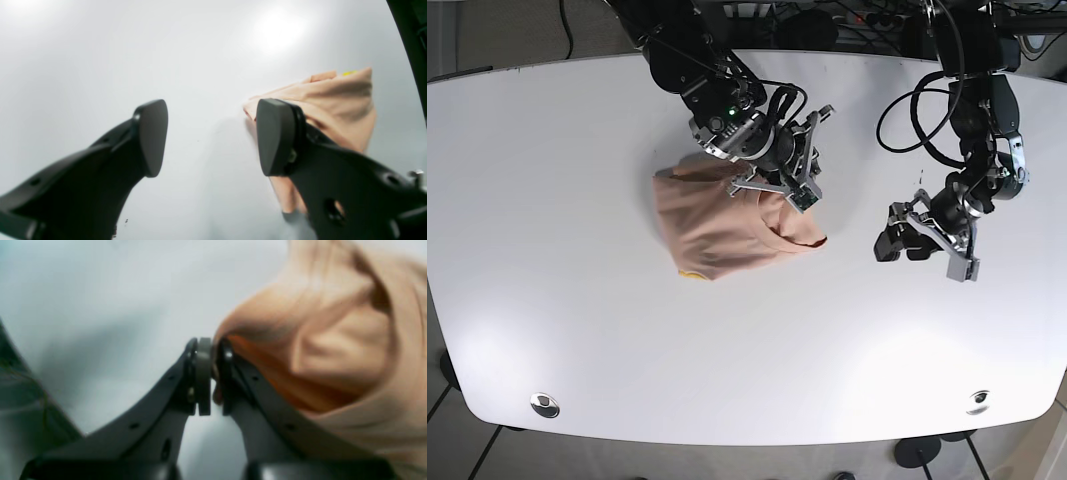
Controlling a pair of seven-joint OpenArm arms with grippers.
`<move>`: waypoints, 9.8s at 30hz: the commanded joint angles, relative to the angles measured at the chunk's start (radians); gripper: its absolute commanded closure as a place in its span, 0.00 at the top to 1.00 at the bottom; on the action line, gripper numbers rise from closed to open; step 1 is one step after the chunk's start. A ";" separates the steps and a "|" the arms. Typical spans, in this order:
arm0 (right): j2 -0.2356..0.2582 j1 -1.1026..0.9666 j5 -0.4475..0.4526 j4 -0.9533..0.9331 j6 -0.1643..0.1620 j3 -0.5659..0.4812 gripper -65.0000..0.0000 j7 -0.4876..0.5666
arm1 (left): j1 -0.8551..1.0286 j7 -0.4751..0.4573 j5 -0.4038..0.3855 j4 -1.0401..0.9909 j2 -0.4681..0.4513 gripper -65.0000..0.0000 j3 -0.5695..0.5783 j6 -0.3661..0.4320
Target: Fold the T-shirt properly
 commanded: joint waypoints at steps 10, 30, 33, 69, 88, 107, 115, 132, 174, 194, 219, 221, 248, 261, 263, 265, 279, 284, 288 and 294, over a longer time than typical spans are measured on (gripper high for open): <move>0.071 -0.056 0.006 0.273 0.004 0.113 0.70 0.025 | -0.022 -0.018 -0.020 0.025 -0.007 0.60 0.049 -0.005; 0.198 0.274 0.403 -0.453 0.006 0.438 0.11 0.329 | -0.002 -0.107 0.125 -0.024 0.079 0.23 0.440 -0.005; 0.213 0.279 0.399 -0.500 0.017 0.438 0.11 0.370 | -0.014 -0.187 0.154 -0.150 0.045 0.23 0.468 -0.006; 0.295 0.107 0.405 -0.324 0.172 0.524 0.10 0.383 | -0.323 -0.164 0.180 -0.470 0.047 0.24 0.436 -0.098; 0.316 0.257 0.403 -0.440 0.178 0.504 0.10 0.375 | -0.094 -0.137 0.316 -0.051 0.082 0.37 0.426 -0.092; 0.286 0.041 0.405 -0.092 0.167 0.361 0.10 0.351 | -0.515 -0.364 0.312 -0.722 0.054 0.37 0.509 -0.163; 0.227 0.104 0.411 -0.015 0.116 0.354 0.10 0.285 | -0.337 -0.206 0.313 -0.314 0.070 0.37 0.434 -0.177; 0.246 0.156 0.405 -0.330 0.124 0.323 0.10 0.372 | -0.165 -0.247 0.313 -0.395 0.079 0.37 0.428 -0.181; 0.213 0.163 0.416 -0.123 0.113 0.346 0.10 0.344 | 0.042 -0.212 0.320 0.054 0.066 0.37 0.233 -0.164; 0.212 0.096 0.416 -0.047 0.126 0.756 0.10 0.234 | -0.146 -0.551 0.718 -0.460 0.215 0.77 0.683 0.308; 0.171 0.094 0.416 -0.038 0.126 0.756 0.10 0.234 | 0.082 -0.835 0.691 -0.998 -0.598 0.77 -0.014 -0.276; 0.169 0.074 0.409 -0.017 0.126 0.754 0.10 0.237 | 0.147 -0.833 0.686 -0.874 -0.592 0.77 -0.063 -0.309; 0.194 -0.800 0.032 0.083 0.115 0.762 0.10 1.178 | 0.731 -1.073 0.880 0.185 0.363 0.58 0.003 -0.071; 0.246 -1.105 0.106 -0.284 0.113 0.569 0.10 1.409 | 1.163 -1.182 0.881 -0.124 0.309 0.58 0.027 0.093; 0.246 -1.043 0.103 -0.405 0.113 0.543 0.10 1.412 | 1.084 -1.182 0.881 -0.251 0.304 0.58 0.027 0.093; 0.241 -0.943 0.103 -0.578 0.113 0.533 0.10 1.412 | 1.008 -1.182 0.883 -0.420 0.300 0.58 0.031 0.093; 0.207 -0.390 0.101 -1.267 0.113 0.532 0.10 1.409 | 0.329 -1.180 0.887 -1.454 0.189 0.58 0.035 0.096; 0.209 -0.281 0.073 -1.392 0.113 0.532 0.11 1.409 | 0.223 -1.074 0.887 -1.538 0.192 0.58 0.078 0.193; 0.212 -0.266 0.030 -1.399 0.113 0.533 0.11 1.408 | 0.210 -1.059 0.883 -1.538 0.212 0.58 0.106 0.215; 0.205 -0.256 0.030 -1.405 0.109 0.535 0.11 1.392 | 0.199 -1.057 0.886 -1.537 0.220 0.59 0.106 0.210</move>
